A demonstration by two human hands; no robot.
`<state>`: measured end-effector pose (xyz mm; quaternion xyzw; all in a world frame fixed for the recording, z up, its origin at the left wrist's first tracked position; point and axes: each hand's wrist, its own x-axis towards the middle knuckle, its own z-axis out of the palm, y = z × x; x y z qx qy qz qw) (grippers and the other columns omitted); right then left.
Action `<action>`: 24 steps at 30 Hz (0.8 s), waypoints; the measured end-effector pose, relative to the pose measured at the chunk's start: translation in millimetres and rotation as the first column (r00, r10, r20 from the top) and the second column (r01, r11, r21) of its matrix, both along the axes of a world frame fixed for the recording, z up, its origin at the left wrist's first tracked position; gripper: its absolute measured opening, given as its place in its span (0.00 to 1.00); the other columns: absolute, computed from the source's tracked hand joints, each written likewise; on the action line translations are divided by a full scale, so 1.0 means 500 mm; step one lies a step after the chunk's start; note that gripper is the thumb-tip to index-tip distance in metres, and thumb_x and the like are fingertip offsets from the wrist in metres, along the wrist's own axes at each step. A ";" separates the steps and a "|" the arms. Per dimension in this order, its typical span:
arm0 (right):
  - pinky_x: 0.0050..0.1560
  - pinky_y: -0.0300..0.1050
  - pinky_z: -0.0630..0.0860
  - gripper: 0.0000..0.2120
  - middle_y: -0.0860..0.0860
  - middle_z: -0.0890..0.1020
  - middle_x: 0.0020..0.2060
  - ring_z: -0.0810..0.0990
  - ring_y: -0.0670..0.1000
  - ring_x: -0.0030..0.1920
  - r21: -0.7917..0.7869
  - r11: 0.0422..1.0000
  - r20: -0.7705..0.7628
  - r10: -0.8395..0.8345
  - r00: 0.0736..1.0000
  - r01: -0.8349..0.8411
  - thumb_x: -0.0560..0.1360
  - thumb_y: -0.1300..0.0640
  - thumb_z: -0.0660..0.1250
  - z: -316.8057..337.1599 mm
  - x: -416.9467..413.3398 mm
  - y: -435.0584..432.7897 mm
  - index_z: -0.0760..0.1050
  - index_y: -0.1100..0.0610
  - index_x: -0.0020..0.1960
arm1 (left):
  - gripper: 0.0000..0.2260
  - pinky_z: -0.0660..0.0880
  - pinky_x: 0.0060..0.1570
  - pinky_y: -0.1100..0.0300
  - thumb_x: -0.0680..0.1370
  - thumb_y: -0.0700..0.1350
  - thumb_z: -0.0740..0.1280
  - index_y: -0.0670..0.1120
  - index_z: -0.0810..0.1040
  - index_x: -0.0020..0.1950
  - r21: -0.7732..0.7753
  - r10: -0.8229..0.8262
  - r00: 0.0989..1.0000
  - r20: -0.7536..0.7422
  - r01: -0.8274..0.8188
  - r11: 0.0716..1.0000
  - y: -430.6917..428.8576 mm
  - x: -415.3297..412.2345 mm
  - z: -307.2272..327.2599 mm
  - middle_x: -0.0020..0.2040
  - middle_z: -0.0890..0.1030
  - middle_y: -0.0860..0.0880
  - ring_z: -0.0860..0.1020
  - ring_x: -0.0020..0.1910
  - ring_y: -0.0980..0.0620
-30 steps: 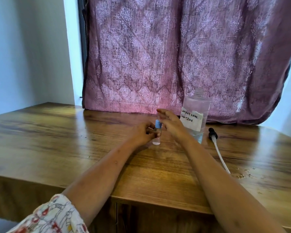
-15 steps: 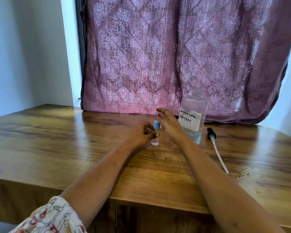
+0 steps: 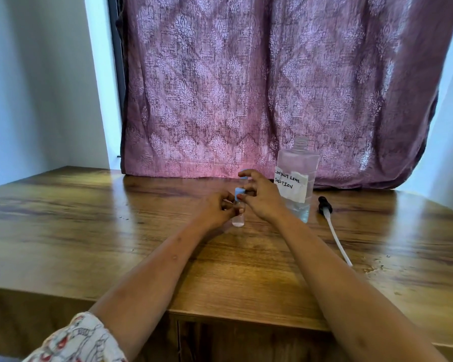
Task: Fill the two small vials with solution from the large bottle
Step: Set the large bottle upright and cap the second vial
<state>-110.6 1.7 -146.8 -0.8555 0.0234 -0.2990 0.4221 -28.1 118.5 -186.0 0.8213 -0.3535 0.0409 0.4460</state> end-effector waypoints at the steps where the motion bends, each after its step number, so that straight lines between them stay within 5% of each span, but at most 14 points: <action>1: 0.48 0.37 0.77 0.20 0.55 0.81 0.48 0.81 0.52 0.51 -0.031 0.999 0.012 -0.025 1.000 0.025 0.71 0.67 0.69 0.000 0.001 0.000 0.70 0.56 0.60 | 0.17 0.75 0.48 0.56 0.71 0.50 0.73 0.44 0.77 0.56 0.003 0.005 1.000 0.008 -0.005 1.000 0.000 0.000 0.000 0.48 0.84 0.45 0.81 0.48 0.49; 4: 0.46 0.42 0.76 0.17 0.58 0.82 0.49 0.81 0.52 0.48 -0.098 0.991 0.040 -0.089 0.995 0.093 0.71 0.66 0.70 -0.004 0.004 0.001 0.67 0.58 0.55 | 0.17 0.77 0.50 0.54 0.71 0.50 0.73 0.44 0.77 0.55 0.015 0.011 1.000 0.020 -0.011 1.000 -0.001 -0.002 0.000 0.48 0.84 0.45 0.82 0.49 0.49; 11: 0.34 0.21 0.70 0.20 0.55 0.80 0.51 0.78 0.47 0.50 0.080 0.993 0.076 -0.090 0.993 0.084 0.73 0.68 0.67 -0.024 0.014 0.002 0.66 0.58 0.61 | 0.17 0.78 0.51 0.50 0.70 0.54 0.72 0.46 0.78 0.53 0.027 0.041 0.999 0.034 -0.042 0.999 -0.011 0.004 -0.001 0.49 0.84 0.48 0.81 0.49 0.50; 14: 0.44 0.28 0.72 0.25 0.55 0.78 0.56 0.78 0.50 0.55 0.118 0.988 -0.026 -0.099 0.995 0.101 0.74 0.67 0.66 -0.038 0.033 -0.006 0.63 0.55 0.67 | 0.09 0.78 0.50 0.51 0.68 0.47 0.74 0.49 0.77 0.45 -0.053 0.080 0.995 -0.052 -0.083 0.995 -0.020 0.033 0.009 0.45 0.83 0.48 0.82 0.46 0.49; 18: 0.48 0.41 0.72 0.21 0.50 0.76 0.49 0.75 0.51 0.53 -0.005 0.990 -0.299 -0.139 0.944 0.144 0.75 0.68 0.60 -0.054 0.051 -0.019 0.68 0.57 0.66 | 0.14 0.77 0.55 0.46 0.69 0.42 0.75 0.43 0.77 0.51 -0.084 0.143 0.968 -0.205 -0.163 0.983 -0.014 0.110 0.023 0.49 0.83 0.41 0.81 0.50 0.43; 24: 0.63 0.44 0.67 0.20 0.56 0.73 0.66 0.72 0.55 0.64 -0.144 0.974 -0.422 -0.222 0.879 0.177 0.77 0.67 0.57 -0.062 0.091 -0.016 0.68 0.57 0.68 | 0.16 0.77 0.55 0.47 0.69 0.45 0.75 0.42 0.80 0.54 -0.106 0.213 0.952 -0.220 -0.240 0.965 -0.033 0.165 0.016 0.50 0.84 0.39 0.82 0.51 0.42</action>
